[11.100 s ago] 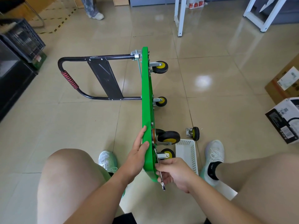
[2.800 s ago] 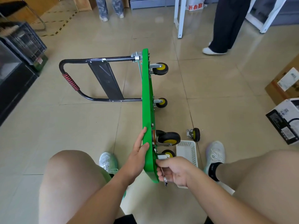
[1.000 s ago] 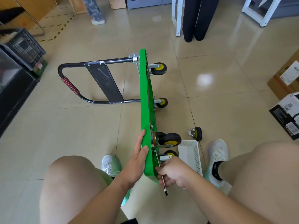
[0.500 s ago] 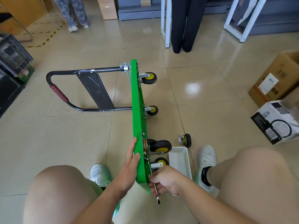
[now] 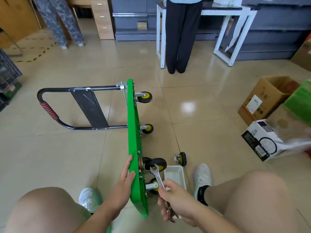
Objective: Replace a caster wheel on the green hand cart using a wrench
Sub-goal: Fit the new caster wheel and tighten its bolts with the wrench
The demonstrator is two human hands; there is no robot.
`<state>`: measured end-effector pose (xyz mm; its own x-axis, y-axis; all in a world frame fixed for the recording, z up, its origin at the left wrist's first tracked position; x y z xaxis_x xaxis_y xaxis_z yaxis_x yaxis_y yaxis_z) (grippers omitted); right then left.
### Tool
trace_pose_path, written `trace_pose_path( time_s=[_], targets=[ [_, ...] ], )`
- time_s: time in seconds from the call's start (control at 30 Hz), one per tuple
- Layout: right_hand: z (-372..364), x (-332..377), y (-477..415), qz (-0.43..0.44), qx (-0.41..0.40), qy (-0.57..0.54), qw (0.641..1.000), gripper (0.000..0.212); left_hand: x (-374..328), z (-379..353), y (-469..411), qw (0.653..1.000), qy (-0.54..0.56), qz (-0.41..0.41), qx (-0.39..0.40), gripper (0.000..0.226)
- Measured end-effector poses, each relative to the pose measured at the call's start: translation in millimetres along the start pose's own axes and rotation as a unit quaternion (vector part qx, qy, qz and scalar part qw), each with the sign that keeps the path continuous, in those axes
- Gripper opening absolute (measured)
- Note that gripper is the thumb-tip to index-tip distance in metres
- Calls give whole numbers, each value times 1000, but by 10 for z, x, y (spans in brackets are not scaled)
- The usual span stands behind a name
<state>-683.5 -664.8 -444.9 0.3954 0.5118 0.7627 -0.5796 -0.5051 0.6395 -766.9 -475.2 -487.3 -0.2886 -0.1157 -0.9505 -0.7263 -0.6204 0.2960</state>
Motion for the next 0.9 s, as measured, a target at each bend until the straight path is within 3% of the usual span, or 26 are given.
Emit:
trace_pose_path(
  time_s=[0.13,0.3,0.43,0.53,0.9],
  targets=[
    [134,274,75,63,-36,62,995,9,63,-5,-51,1000,1,0,4,53],
    [194,630,-23,132,-64,79,986,43,125,3,-92,1000,0,3,-5,50],
    [338,880,-154,199,-167,185,948,27,100,-4,-75,1000,-4,8,2,50],
    [403,1000,-227,216,-207,197,934,21,102,1,-67,1000,-2,14,4,48],
    [600,1258,-495,242,-232,151,930,20,70,5,-54,999,-12,42,13,54]
  ],
)
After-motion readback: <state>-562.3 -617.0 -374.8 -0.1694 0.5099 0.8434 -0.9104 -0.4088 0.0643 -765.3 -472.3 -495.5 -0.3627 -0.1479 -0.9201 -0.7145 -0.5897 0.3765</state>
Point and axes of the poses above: each hand's wrist, its own y-axis away from the middle knuckle, its own z-axis out of the back of the hand, x = y × z, the point moved 3 cm from there along -y, towards the middle knuckle, and after that the axes turned 11 degrees about -x, right-handed, at the moved point
